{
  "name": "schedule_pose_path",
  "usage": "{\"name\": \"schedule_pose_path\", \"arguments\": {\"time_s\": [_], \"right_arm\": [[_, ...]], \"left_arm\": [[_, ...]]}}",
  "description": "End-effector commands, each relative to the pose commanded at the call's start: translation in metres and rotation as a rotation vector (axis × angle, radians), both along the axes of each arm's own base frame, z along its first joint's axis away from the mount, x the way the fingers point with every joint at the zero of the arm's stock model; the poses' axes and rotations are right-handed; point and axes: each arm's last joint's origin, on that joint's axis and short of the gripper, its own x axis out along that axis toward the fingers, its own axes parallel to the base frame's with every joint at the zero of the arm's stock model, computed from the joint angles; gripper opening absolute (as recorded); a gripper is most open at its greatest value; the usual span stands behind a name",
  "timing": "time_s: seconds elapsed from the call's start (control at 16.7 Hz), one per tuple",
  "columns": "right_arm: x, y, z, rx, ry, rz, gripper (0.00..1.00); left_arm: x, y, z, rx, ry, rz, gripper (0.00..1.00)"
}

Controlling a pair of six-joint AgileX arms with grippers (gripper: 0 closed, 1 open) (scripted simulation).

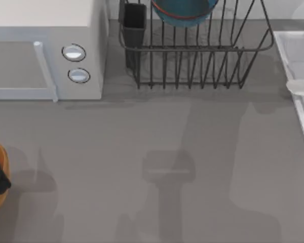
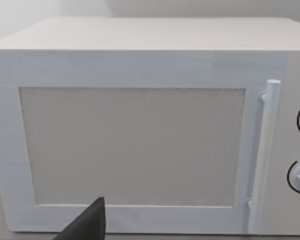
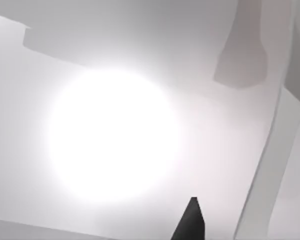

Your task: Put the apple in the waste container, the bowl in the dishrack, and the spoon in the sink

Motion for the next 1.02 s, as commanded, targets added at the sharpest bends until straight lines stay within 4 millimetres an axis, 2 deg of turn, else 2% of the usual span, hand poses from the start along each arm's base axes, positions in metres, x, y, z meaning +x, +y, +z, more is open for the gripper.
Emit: {"name": "schedule_pose_path", "arguments": {"time_s": [0.18,0.96,1.02], "right_arm": [[0.0,0.0,0.0,0.0,0.0,0.0,0.0],[0.0,0.0,0.0,0.0,0.0,0.0,0.98],[0.0,0.0,0.0,0.0,0.0,0.0,1.0]], "left_arm": [[0.0,0.0,0.0,0.0,0.0,0.0,1.0],[0.0,0.0,0.0,0.0,0.0,0.0,1.0],[0.0,0.0,0.0,0.0,0.0,0.0,1.0]]}}
